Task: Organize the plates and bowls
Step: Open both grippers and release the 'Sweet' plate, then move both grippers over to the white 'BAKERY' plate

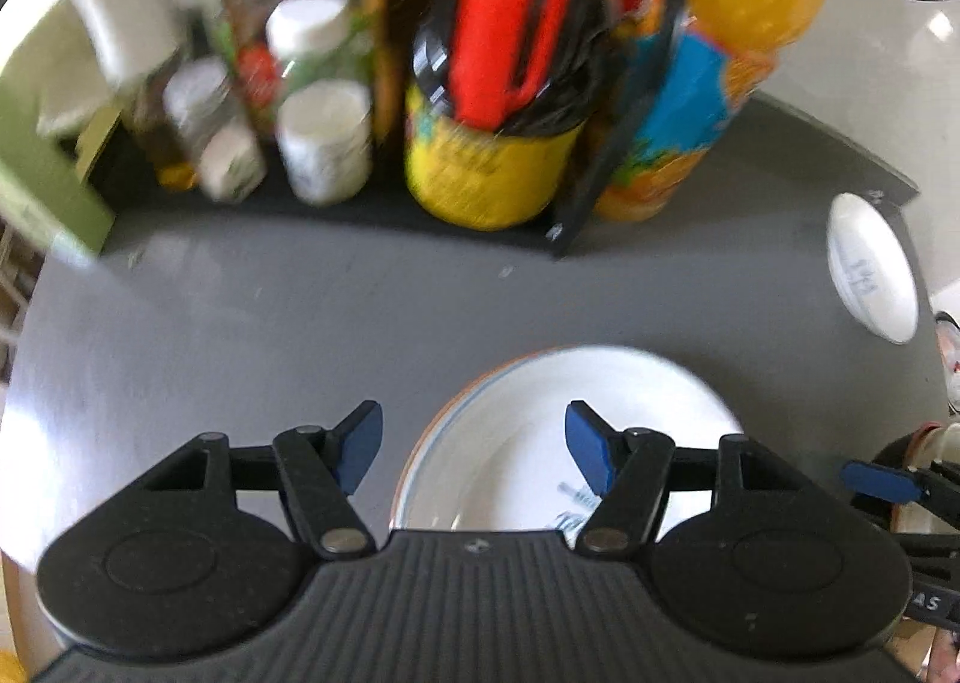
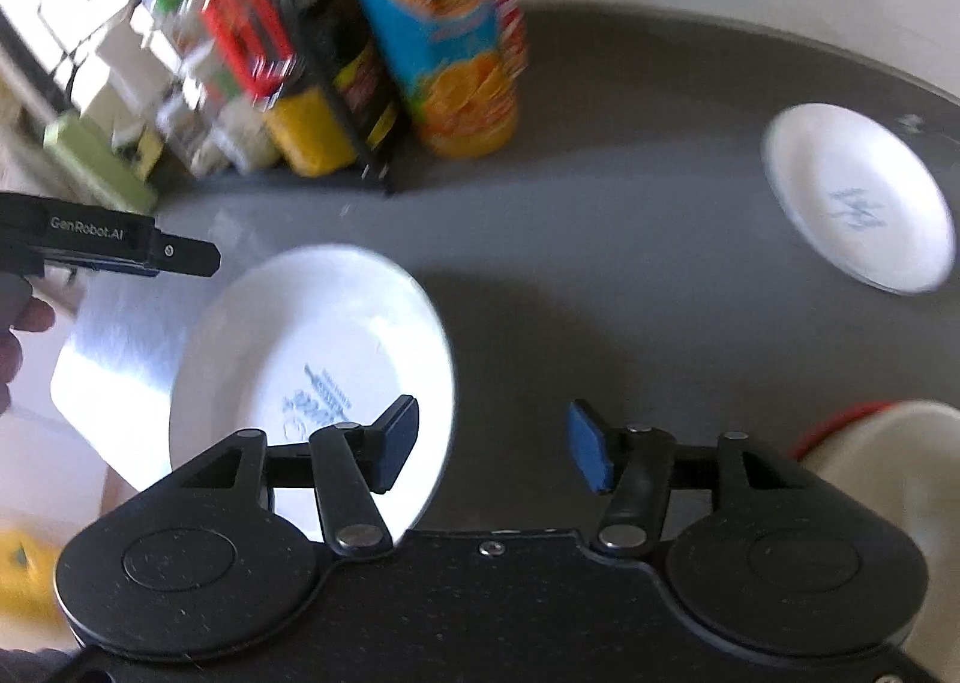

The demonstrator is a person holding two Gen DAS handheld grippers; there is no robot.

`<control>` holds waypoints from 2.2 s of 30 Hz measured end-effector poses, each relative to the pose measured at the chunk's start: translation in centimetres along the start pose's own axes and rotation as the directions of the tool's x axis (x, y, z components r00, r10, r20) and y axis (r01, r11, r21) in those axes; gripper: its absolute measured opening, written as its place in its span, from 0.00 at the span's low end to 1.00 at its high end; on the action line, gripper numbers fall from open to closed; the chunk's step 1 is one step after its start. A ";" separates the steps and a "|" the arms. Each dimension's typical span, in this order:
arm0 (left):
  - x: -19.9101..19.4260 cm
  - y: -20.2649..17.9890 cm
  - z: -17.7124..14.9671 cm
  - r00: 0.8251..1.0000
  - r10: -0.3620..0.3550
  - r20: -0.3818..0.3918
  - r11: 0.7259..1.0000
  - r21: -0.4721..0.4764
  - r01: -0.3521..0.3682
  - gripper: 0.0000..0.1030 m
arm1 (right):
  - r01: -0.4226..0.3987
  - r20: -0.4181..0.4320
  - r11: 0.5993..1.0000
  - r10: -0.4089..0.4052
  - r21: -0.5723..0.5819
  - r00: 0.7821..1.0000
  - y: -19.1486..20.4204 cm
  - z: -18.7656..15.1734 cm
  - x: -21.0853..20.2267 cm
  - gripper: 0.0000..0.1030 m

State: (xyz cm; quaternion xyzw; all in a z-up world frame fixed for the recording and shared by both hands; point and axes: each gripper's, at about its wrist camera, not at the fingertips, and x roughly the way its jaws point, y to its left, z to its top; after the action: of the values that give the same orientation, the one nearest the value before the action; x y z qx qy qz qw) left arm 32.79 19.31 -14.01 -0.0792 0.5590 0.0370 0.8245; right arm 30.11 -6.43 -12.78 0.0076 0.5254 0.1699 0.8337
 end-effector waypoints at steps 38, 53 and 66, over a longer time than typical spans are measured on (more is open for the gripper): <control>0.7 -17.8 3.0 0.993 -0.082 0.090 0.984 0.165 0.067 0.75 | 0.110 0.252 0.925 -0.212 0.365 0.944 -20.2 -5.5 -11.4 0.75; 4.6 -27.1 4.7 0.988 -0.067 0.142 0.993 0.105 0.052 0.75 | 0.040 0.246 0.958 -0.113 0.285 0.963 -27.6 -2.2 -7.8 0.68; 9.1 -29.9 6.2 0.993 -0.080 0.090 0.996 0.058 0.075 0.72 | -0.031 0.193 0.952 -0.029 0.303 0.981 -30.8 1.0 -3.2 0.54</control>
State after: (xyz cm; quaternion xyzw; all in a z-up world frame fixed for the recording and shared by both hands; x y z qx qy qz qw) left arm 46.37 -9.33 -17.50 -0.0765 0.5179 -0.0066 0.8520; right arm 38.21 -36.23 -15.40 0.1529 0.4609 0.0857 0.8700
